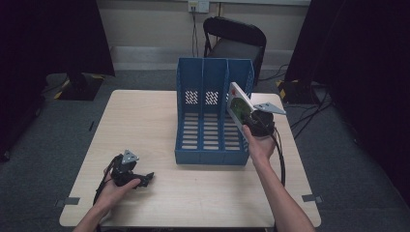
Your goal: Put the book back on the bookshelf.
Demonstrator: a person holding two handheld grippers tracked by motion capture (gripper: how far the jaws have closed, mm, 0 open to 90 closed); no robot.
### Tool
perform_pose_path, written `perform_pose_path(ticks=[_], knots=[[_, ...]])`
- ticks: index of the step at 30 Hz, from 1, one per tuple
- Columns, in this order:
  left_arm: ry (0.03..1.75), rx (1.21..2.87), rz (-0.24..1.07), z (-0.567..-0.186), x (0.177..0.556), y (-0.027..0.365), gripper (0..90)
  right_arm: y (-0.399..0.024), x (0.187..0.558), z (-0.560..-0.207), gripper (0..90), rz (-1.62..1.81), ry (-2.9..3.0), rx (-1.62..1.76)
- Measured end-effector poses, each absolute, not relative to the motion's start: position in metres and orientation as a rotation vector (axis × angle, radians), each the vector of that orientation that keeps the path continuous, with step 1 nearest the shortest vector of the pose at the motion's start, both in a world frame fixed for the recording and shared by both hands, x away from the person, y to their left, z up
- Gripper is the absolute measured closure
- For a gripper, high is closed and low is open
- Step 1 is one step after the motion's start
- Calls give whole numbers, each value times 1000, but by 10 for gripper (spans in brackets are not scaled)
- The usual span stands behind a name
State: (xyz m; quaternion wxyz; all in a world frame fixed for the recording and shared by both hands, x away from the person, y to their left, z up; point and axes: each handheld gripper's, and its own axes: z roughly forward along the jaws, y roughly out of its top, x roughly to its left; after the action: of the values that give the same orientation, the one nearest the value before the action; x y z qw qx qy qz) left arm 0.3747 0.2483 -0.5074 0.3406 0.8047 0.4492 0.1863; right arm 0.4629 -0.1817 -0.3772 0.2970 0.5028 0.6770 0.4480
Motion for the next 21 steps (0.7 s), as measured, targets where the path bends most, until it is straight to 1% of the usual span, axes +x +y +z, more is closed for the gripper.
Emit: perform_pose_path(ticks=[4, 21], knots=[[1170, 2091, 485, -508, 374, 248, 0, -178, 466, -386, 764, 1167, 1798, 1359], [1169, 2091, 484, -508, 374, 248, 0, -168, 475, -401, 764, 1110, 1780, 1410]])
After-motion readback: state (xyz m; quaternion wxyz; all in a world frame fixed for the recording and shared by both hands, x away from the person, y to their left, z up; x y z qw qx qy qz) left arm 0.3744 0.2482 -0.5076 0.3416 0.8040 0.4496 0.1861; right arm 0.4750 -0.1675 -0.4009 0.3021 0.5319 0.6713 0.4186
